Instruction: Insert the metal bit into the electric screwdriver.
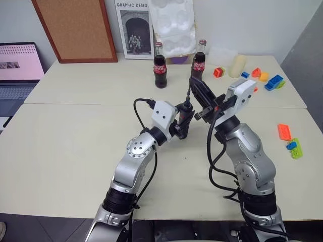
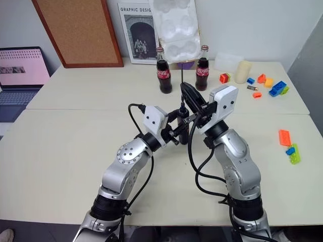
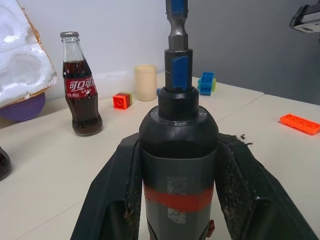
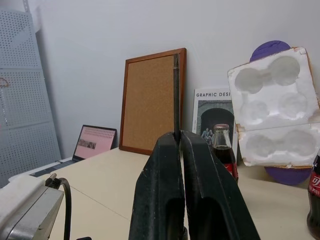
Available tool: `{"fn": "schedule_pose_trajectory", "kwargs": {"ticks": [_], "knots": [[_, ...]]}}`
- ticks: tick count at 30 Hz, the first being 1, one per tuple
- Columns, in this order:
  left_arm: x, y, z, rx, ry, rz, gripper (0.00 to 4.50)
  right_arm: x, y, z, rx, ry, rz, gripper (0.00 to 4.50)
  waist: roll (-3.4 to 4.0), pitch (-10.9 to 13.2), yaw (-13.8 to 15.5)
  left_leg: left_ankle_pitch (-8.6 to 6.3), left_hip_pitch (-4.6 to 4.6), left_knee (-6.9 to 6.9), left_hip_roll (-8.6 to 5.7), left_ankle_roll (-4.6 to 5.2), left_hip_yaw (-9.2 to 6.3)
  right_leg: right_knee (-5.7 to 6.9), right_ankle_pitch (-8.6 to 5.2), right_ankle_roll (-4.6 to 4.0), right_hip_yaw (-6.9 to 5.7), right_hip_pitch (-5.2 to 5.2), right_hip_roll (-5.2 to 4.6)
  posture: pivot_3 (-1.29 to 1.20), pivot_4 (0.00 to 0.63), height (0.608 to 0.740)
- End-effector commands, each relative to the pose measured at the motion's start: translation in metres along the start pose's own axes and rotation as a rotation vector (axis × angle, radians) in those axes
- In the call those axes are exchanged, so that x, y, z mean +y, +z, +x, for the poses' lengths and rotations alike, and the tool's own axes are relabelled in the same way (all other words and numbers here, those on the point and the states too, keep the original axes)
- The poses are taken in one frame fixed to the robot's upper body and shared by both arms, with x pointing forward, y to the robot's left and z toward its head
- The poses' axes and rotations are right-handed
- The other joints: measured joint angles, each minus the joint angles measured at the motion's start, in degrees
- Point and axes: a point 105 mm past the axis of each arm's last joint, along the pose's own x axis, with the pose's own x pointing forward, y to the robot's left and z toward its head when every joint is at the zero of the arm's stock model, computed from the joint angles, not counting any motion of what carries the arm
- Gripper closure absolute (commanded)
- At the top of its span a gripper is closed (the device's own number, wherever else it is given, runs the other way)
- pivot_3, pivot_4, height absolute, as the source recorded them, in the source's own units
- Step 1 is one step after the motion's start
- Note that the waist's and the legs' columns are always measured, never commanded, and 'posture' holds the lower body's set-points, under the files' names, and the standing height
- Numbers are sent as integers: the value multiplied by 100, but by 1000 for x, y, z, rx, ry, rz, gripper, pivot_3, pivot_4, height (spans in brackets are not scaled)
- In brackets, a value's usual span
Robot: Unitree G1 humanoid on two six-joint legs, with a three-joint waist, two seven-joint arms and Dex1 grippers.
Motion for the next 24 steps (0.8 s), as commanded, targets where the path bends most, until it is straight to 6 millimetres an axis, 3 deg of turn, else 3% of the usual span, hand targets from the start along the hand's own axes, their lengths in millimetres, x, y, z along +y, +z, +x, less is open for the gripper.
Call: {"fn": "schedule_pose_trajectory", "kwargs": {"ticks": [1,12,24], "knots": [[1,5,-2,-13,7,15,2847,1,1,-2,-10,1,-6,4500,0,0,0,0,0,0,0,0,0,0,0,0,0,0,0,0,150,740],[2,5,-3,-13,7,18,2847,4,-13,-8,68,-5,22,4500,0,-1,-1,0,4,0,0,0,0,0,-2,3,0,5,0,0,150,740],[1,5,-2,-18,-4,30,2847,13,-11,-6,135,57,6,4500,0,-1,1,0,8,0,0,0,0,1,-4,7,0,7,0,0,150,740]]}}
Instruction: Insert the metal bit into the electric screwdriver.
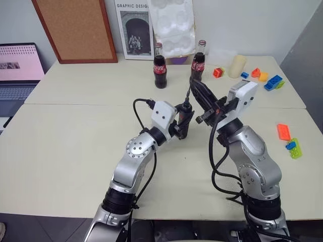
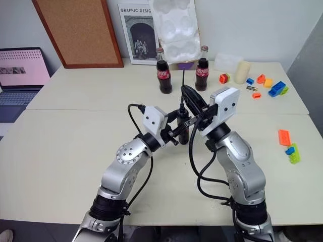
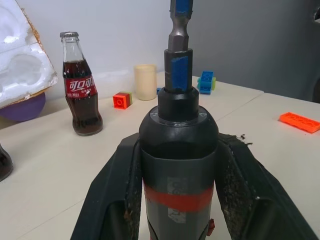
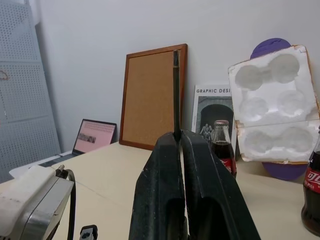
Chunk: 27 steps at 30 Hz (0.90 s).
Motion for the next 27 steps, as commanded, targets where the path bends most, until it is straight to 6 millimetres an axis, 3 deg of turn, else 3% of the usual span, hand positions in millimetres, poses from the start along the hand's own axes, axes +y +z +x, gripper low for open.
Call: {"fn": "schedule_pose_trajectory", "kwargs": {"ticks": [1,12,27], "knots": [[0,6,0,-23,-4,25,2847,6,-12,1,82,42,26,4500,0,0,1,0,0,0,0,0,0,0,0,0,0,0,0,0,150,740],[0,7,0,-28,-2,28,2847,-18,-9,-5,160,107,43,4500,-1,0,1,0,0,0,0,1,0,-3,0,-1,0,2,0,0,150,740],[2,7,-1,-26,2,38,2847,-22,-2,-2,213,256,97,4500,-1,0,2,-1,-1,0,0,1,1,-9,4,-4,1,3,0,0,150,740]]}}
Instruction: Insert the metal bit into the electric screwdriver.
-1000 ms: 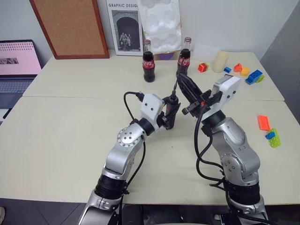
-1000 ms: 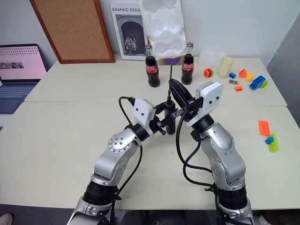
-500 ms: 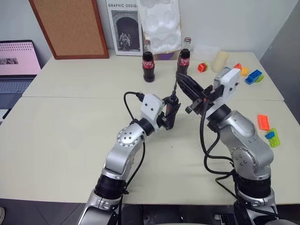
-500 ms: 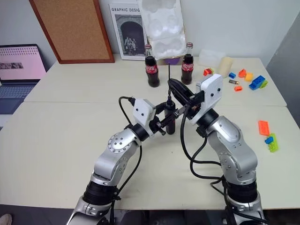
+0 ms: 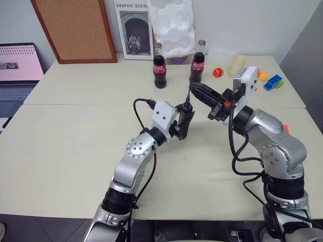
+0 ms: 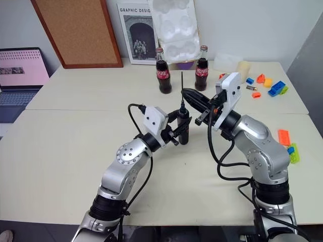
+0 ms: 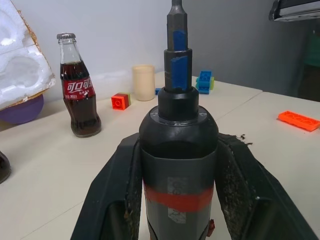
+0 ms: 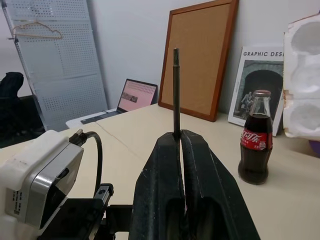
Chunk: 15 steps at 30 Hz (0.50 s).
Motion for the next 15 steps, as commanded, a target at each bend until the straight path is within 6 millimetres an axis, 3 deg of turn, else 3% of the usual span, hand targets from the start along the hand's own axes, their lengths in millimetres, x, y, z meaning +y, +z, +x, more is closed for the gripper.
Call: {"fn": "schedule_pose_trajectory", "kwargs": {"ticks": [1,5,15], "knots": [[3,7,-1,-23,7,28,2847,5,-2,-3,21,47,49,4500,0,0,2,0,0,0,0,0,0,0,1,-1,-1,0,0,0,150,740],[4,6,-1,-20,7,30,2847,5,0,-8,22,53,55,4500,0,0,1,0,-1,0,0,0,0,0,1,-2,0,0,0,0,150,740],[5,7,-1,-22,1,34,2847,-7,28,-16,-54,1,30,2256,0,1,0,0,-10,0,0,0,0,-4,4,-5,-1,-5,0,0,150,740]]}}
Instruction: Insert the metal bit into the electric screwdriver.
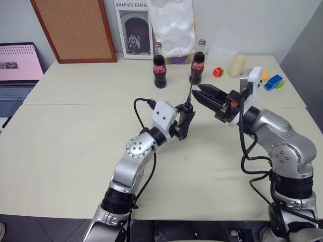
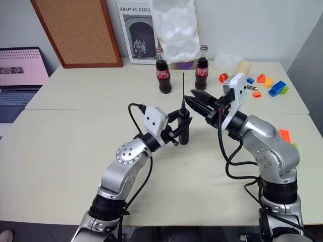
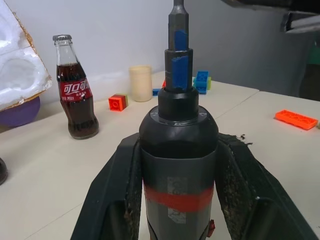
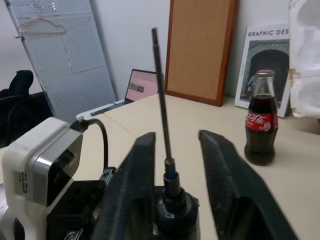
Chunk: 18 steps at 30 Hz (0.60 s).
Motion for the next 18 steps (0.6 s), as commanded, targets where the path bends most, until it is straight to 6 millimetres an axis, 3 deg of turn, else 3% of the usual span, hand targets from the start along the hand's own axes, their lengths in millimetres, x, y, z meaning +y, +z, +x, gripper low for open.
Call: {"fn": "schedule_pose_trajectory", "kwargs": {"ticks": [1,5,11,18], "knots": [[8,8,0,-22,21,31,2847,1,27,-9,-74,-1,-46,2062,0,0,5,0,0,0,0,0,0,0,0,0,0,0,0,0,150,740],[18,16,1,-35,42,62,2847,2,32,-19,-55,-12,-90,1197,-1,1,2,0,-8,1,-1,0,0,-3,0,1,-1,-3,-1,0,150,740],[51,29,4,69,21,338,2848,-5,27,-41,125,-120,-311,0,3,6,7,0,-36,1,0,0,-4,-1,0,1,-4,-28,1,0,150,740],[81,19,0,304,-173,647,2848,8,25,-53,263,-25,-504,0,3,7,35,1,-81,-4,-1,-1,-3,-2,0,3,-7,-77,0,0,150,740]]}}
